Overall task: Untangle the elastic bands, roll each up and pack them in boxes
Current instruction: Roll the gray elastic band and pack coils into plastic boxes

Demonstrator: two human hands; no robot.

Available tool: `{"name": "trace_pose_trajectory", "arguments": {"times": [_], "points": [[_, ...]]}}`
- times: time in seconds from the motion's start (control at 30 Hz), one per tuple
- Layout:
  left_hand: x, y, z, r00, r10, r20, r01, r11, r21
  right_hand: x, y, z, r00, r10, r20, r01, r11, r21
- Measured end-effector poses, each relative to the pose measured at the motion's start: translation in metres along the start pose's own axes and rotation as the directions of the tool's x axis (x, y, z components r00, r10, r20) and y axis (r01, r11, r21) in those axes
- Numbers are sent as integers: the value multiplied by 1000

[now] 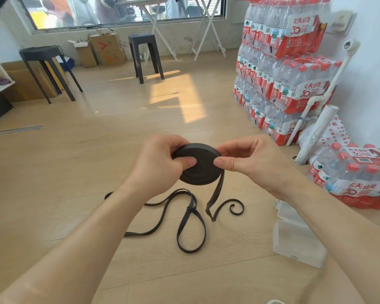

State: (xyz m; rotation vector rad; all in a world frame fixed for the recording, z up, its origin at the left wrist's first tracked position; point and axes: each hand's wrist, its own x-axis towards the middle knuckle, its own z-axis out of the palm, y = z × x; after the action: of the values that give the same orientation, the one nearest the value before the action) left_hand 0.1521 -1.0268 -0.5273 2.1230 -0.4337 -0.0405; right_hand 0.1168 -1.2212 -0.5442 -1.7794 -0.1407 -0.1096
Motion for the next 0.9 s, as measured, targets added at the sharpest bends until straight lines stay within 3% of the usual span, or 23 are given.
{"name": "trace_pose_trajectory", "arguments": {"times": [0.13,0.57,0.9], "points": [[0,1,1,998,-63,2,63,994,-86,-1,-2,-3,999,14,53,-14,1000,-9],[3,-1,1,983,-180,-35,160,938,-309,-3,-2,0,1000,-7,-6,8,998,60],[0,0,0,976,-218,-4,195,883,-426,-5,-6,11,996,-39,-85,39,999,-1]]}}
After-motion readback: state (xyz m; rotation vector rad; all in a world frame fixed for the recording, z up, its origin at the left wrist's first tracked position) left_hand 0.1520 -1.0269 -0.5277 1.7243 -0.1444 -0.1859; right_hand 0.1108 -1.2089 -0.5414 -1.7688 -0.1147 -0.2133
